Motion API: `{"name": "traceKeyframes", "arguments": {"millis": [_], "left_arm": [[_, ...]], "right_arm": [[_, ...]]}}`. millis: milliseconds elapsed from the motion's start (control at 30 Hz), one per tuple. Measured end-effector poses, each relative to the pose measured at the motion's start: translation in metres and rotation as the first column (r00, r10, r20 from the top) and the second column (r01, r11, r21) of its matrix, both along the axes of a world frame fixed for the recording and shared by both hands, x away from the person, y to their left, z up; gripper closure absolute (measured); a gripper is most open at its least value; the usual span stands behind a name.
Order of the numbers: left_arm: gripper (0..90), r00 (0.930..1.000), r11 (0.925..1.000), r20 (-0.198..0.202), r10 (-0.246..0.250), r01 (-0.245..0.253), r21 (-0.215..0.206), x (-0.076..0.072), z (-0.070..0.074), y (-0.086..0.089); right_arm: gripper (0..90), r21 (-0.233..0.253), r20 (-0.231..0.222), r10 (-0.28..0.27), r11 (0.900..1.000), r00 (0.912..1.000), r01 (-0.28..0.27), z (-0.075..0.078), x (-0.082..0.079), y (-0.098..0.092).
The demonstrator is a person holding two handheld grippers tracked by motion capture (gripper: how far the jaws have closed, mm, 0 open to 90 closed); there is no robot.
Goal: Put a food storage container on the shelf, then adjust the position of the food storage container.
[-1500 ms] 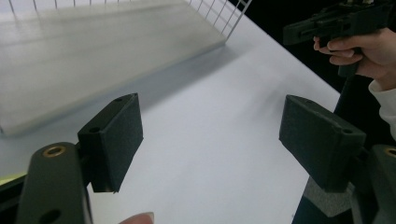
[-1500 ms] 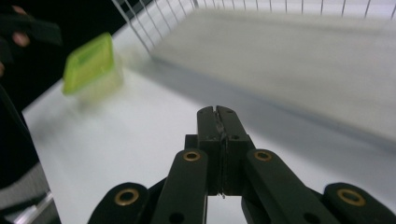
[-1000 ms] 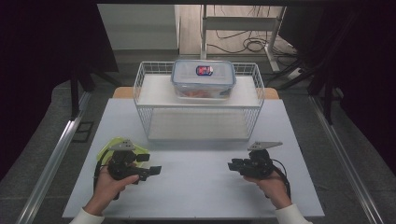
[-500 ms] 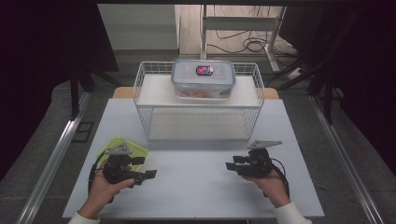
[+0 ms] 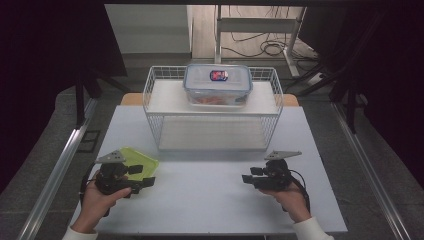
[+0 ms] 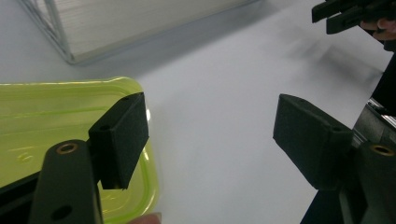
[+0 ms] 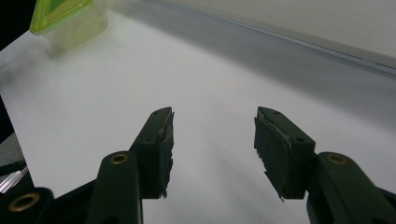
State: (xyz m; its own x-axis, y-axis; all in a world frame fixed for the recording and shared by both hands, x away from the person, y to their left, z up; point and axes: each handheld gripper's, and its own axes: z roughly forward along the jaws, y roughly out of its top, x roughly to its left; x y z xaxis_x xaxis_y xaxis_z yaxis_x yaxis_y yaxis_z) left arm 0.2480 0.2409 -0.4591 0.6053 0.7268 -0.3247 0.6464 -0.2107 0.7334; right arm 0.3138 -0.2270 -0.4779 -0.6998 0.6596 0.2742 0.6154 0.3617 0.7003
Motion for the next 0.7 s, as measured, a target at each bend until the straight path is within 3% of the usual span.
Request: {"name": "traceKeyframes", "arguments": {"millis": [267,433,500,700], "left_arm": [[29.0,0.9997,0.9997,-0.006,0.023,-0.023,0.000,0.004,-0.002,0.009],[39.4,0.9985,0.9983,-0.006,0.054,-0.053,0.024,0.005,-0.002,0.018],[56.2,0.9973,0.9965,-0.002,0.073,-0.073,0.040,0.005,-0.002,0.026],[78.2,0.9958,0.9950,-0.001,0.092,-0.091,0.041,0.006,-0.002,0.042]], "right_arm": [[46.9,0.011,-0.008,-0.019,1.000,0.9998,0.019,-0.001,-0.001,-0.005],[46.9,0.011,-0.009,-0.023,1.000,0.9997,0.023,-0.001,0.000,-0.006],[46.9,0.011,-0.010,-0.022,1.000,0.9997,0.022,-0.002,0.001,-0.005],[46.9,0.011,-0.011,-0.022,1.000,0.9997,0.022,-0.002,0.002,-0.005]]}}
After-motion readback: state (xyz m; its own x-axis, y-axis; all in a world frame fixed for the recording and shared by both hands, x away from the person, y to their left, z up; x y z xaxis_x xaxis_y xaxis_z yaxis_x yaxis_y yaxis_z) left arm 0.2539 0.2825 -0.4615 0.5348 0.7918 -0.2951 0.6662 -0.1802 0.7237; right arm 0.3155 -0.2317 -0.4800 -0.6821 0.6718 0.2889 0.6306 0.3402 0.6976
